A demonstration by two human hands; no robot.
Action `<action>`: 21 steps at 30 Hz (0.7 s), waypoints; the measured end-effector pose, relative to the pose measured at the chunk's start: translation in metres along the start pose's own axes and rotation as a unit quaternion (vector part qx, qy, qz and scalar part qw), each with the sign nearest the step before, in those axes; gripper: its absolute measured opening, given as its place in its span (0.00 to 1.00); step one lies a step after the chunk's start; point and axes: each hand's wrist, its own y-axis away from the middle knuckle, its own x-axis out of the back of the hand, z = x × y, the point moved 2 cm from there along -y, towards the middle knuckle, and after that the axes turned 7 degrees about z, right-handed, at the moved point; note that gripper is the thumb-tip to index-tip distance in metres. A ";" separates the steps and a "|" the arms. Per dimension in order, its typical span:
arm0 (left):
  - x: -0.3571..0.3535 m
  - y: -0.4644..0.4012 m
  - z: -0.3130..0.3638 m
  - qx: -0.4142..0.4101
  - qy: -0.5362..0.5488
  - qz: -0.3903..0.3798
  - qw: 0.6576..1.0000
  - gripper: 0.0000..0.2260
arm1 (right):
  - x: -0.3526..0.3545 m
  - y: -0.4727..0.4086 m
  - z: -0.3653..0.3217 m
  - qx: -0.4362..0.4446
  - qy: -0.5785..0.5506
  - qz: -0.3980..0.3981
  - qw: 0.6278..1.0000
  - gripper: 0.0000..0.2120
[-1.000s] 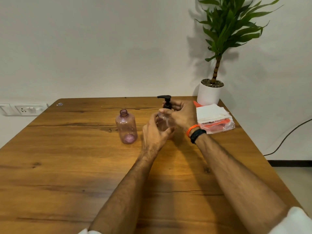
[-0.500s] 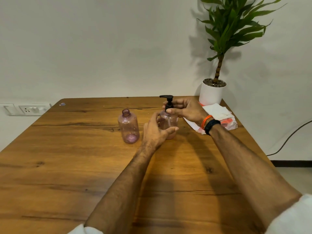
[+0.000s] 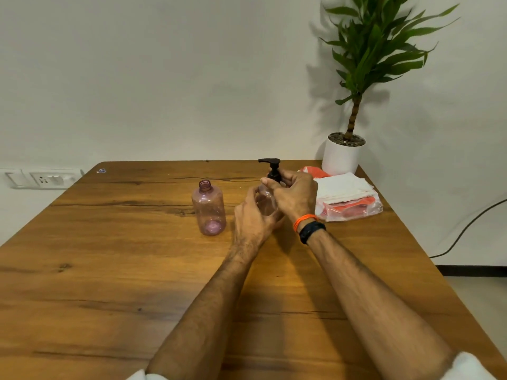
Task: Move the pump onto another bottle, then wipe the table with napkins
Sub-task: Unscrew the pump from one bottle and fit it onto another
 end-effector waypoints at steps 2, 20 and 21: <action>0.002 -0.001 0.000 0.011 0.004 -0.010 1.000 0.32 | 0.003 0.000 -0.001 -0.001 0.000 -0.016 1.000 0.13; 0.026 0.024 0.001 0.137 0.139 -0.085 0.977 0.42 | 0.038 0.027 0.025 -0.084 0.044 -0.044 0.994 0.16; 0.024 0.025 0.000 0.139 0.143 -0.083 0.976 0.41 | 0.036 0.030 0.028 -0.096 0.050 -0.054 0.993 0.17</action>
